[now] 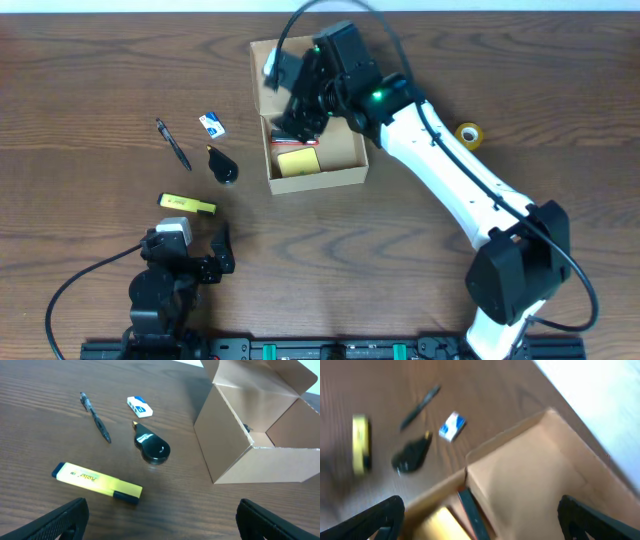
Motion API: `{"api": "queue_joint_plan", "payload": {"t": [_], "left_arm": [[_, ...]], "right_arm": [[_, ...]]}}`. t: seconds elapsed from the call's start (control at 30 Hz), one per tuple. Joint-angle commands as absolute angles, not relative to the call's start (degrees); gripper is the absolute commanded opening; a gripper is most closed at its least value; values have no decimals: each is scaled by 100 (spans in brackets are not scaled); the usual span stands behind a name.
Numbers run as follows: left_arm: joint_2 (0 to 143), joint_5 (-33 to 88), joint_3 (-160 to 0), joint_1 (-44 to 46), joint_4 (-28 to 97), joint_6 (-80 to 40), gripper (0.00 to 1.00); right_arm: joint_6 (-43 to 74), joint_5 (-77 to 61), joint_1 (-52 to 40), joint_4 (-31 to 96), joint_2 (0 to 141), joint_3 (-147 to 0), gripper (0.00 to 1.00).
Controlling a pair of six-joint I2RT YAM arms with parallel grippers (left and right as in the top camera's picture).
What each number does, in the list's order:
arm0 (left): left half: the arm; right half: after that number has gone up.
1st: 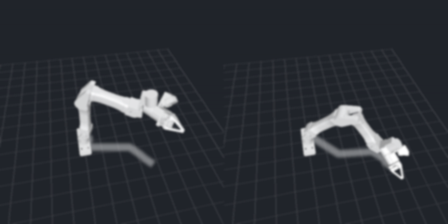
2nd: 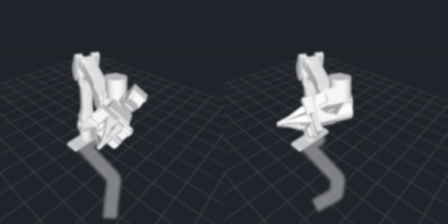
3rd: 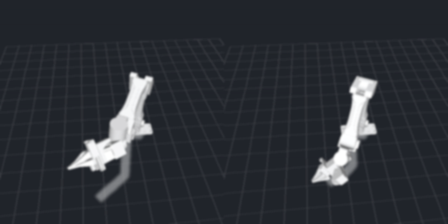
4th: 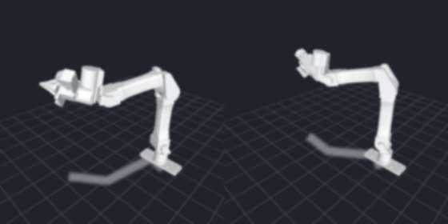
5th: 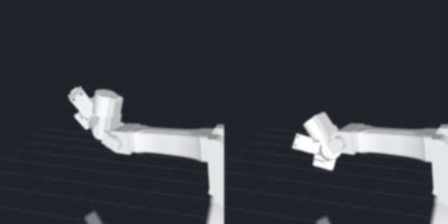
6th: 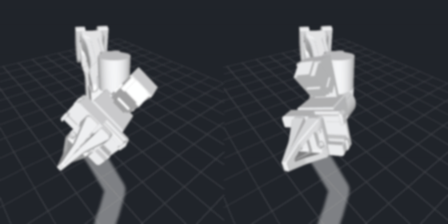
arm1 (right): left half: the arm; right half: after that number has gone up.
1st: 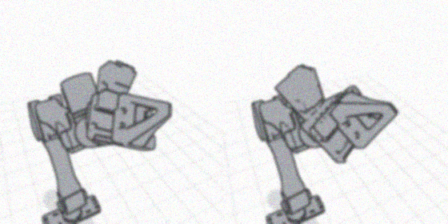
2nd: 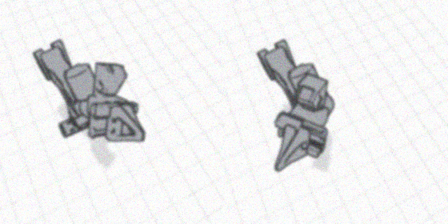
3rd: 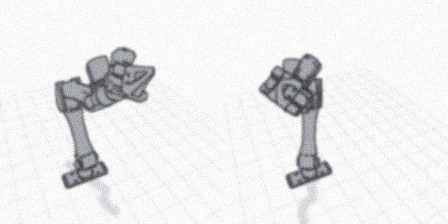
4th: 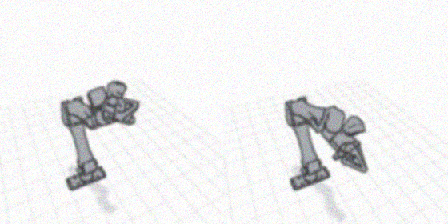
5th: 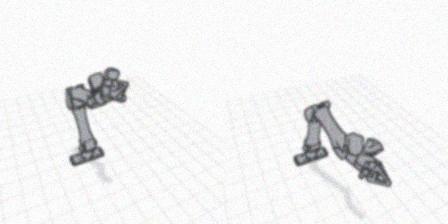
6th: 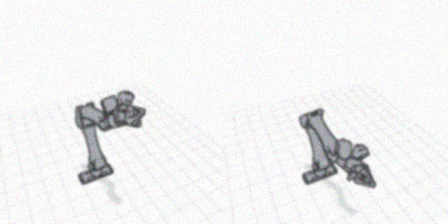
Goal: Pack container
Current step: 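Open the right gripper, adjust the stapler flat, and withdraw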
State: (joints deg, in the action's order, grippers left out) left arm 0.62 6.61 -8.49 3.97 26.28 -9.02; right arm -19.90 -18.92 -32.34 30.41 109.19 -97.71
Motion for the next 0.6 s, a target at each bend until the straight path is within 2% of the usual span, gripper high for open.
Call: {"api": "queue_joint_plan", "payload": {"t": [0.0,0.1,0.2,0.23,0.27,0.33,0.37,0.57], "left_arm": [[23,578,-744,421,2609,-880,95],[23,578,-744,421,2609,-880,95],[23,578,-744,421,2609,-880,95],[23,578,-744,421,2609,-880,95],[23,578,-744,421,2609,-880,95],[23,578,-744,421,2609,-880,95],[23,578,-744,421,2609,-880,95],[23,578,-744,421,2609,-880,95]], "right_arm": [[709,-1975,-2921,2958,10680,-9819,99],[1636,-2779,-2600,3024,10680,-9819,99],[1715,-3356,-2364,3227,10680,-9819,99],[1675,-3312,-2333,3367,10683,-9819,94],[1339,-3218,-2327,3518,10685,-9817,59],[827,-2943,-2333,3828,10685,-9817,17],[720,-2816,-2349,3988,10685,-9817,2],[-331,-2139,-2519,4888,10763,-9813,2]]}}
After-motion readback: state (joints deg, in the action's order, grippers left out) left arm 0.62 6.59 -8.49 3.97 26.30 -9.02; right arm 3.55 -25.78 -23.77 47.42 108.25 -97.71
